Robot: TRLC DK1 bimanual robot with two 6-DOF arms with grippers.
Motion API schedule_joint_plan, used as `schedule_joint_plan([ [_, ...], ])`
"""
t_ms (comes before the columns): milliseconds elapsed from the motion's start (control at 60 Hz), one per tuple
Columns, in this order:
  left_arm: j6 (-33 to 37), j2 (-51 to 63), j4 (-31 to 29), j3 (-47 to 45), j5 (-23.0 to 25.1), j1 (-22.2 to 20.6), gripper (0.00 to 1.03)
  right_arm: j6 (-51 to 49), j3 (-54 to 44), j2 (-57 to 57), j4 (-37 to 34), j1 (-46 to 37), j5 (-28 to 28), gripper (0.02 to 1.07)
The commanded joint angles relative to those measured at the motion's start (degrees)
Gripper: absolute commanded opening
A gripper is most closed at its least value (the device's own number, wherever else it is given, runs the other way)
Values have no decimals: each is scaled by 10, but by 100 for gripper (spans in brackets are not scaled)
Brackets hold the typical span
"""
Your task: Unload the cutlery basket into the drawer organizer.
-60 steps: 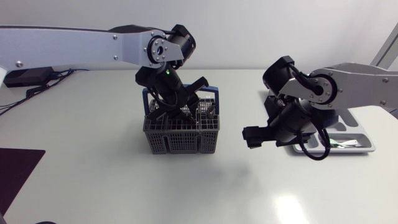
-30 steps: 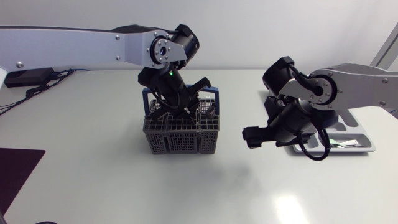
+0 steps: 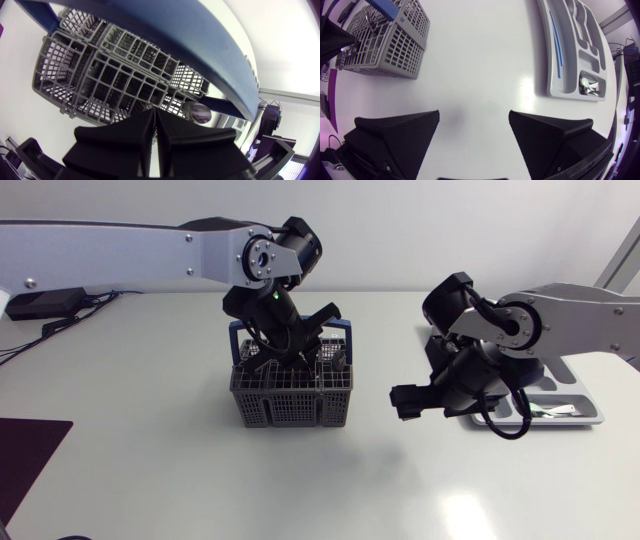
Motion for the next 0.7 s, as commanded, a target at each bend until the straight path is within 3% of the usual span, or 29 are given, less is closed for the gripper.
schedule_joint_plan([
  [0,-1,-4,-10,13,3,1,4,12,-15,0,2,4,2,102],
  [267,-3,-14,-17,19,44,13,4,12,-15,0,2,6,3,102],
  [683,-6,-51,-35,26,61,20,4,15,-15,0,1,13,7,102],
])
